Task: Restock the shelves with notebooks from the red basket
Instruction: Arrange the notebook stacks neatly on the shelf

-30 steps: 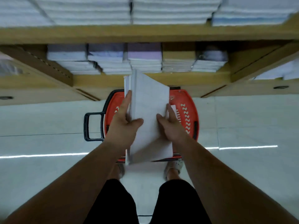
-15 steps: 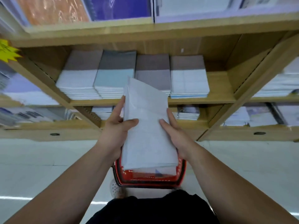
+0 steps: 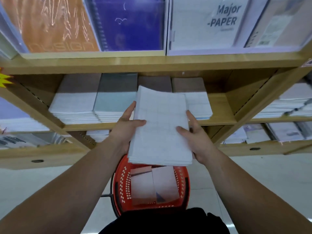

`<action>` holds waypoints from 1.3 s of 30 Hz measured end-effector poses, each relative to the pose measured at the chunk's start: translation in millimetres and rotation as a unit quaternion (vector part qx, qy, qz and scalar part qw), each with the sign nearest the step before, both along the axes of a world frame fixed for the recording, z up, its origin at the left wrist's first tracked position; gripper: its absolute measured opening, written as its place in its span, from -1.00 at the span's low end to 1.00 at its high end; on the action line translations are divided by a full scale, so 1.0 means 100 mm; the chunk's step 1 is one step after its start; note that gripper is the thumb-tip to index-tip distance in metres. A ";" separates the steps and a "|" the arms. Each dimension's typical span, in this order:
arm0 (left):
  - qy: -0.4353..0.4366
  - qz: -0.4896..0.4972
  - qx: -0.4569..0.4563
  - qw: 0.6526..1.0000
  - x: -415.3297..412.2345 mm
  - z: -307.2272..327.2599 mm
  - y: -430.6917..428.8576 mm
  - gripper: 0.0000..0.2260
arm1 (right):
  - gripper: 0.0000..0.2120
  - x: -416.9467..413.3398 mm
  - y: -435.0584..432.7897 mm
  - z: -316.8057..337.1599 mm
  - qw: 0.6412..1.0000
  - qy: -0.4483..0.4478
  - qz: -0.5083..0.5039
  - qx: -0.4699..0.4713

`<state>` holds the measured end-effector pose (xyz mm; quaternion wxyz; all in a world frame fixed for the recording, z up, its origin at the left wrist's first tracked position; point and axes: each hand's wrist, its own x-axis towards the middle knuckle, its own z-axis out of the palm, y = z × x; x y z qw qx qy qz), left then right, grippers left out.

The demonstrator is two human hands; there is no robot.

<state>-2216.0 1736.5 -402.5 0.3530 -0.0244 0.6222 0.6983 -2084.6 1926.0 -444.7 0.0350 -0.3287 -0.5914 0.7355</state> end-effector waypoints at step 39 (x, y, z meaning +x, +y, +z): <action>0.458 -0.224 -0.413 0.755 -1.33 -1.05 0.64 0.02 | -0.44 -1.99 0.98 -0.63 0.975 -0.064 0.038 0.211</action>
